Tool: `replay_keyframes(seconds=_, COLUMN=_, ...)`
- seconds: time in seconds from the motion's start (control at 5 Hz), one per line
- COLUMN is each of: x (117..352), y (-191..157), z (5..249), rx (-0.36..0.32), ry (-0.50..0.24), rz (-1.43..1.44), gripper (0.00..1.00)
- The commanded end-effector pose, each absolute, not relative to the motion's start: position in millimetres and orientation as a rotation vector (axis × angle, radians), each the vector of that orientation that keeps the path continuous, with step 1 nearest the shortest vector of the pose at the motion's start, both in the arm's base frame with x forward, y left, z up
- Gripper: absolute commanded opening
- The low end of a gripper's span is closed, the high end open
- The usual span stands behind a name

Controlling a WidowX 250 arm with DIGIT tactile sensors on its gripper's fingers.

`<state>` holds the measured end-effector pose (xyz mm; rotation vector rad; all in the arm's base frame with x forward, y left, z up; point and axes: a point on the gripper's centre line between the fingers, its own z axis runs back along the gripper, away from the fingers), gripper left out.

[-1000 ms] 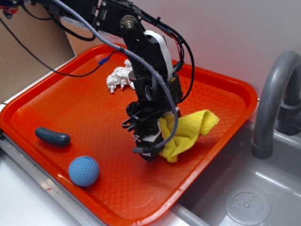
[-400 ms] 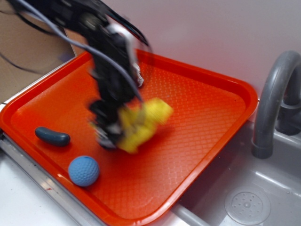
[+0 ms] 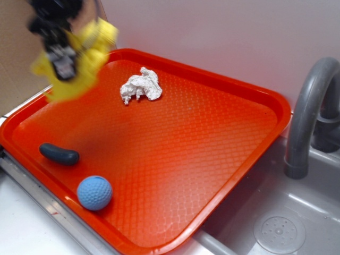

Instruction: Grab the yellow cloth.

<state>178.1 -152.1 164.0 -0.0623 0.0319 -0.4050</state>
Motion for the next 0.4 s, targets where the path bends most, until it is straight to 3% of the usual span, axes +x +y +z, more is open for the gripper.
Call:
replay_keyframes(seconds=0.0, x=138, y=-123, z=221, rx=0.033, ry=-0.059, rz=0.102, gripper=0.00)
replay_keyframes(seconds=0.2, x=132, y=-111, z=223, rx=-0.069, ry=-0.071, rz=0.084, gripper=0.00)
